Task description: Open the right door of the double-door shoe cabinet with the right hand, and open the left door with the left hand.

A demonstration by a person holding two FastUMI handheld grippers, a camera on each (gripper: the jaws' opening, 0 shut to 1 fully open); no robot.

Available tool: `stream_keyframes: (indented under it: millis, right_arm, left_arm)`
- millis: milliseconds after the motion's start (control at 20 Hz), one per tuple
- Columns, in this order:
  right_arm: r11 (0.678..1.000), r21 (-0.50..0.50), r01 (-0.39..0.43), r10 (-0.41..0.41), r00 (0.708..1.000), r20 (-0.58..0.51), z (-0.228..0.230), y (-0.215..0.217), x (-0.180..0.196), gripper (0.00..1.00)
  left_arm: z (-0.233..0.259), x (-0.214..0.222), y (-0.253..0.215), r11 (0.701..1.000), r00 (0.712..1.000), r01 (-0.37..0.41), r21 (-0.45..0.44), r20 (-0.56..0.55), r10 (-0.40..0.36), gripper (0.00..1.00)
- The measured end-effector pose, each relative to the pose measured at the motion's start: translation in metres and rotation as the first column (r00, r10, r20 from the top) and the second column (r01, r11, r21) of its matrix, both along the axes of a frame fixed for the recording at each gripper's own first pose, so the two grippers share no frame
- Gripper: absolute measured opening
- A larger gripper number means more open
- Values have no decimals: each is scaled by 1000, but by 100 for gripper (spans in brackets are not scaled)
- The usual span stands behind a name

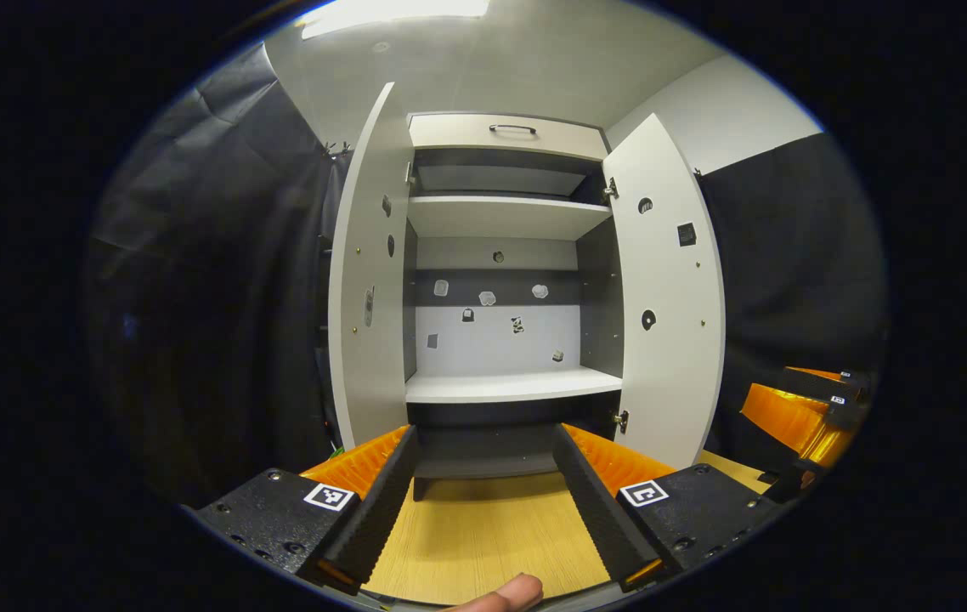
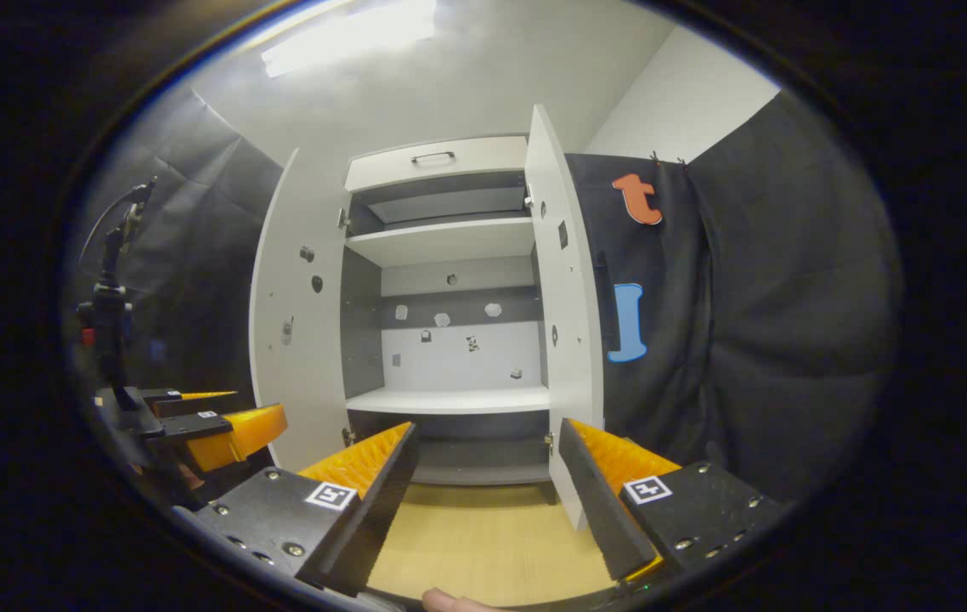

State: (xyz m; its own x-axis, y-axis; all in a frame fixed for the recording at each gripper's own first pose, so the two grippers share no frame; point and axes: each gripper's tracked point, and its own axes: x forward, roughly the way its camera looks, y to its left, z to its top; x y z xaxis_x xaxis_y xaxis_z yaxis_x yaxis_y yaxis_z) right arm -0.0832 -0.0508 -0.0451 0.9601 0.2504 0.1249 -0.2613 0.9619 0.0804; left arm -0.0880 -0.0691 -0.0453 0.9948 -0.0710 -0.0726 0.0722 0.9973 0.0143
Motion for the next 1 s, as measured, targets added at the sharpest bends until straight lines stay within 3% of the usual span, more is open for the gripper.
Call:
stream_keyframes:
  millis: [150, 200, 500, 1000]
  right_arm:
    - [1000, 1, -2, 2, 1000, -4, -2, 1, 1, 98]
    - [1000, 2, -2, 2, 1000, -8, -4, 1, 2, 94]
    - [1000, -2, -10, 10, 1000, -23, -9, 7, 4, 98]
    - [1000, 8, -17, 17, 1000, 2, 0, 9, -7, 98]
  left_arm:
    - [0, 2, 6, 1000, 1000, 2, 13, 3, -2, 98]
    - [0, 3, 10, 1000, 1000, -10, 10, 7, 10, 98]
    - [-6, 7, 22, 999, 999, -37, -2, -7, 37, 98]
    - [22, -3, 37, 995, 990, -88, -42, 106, 92, 98]
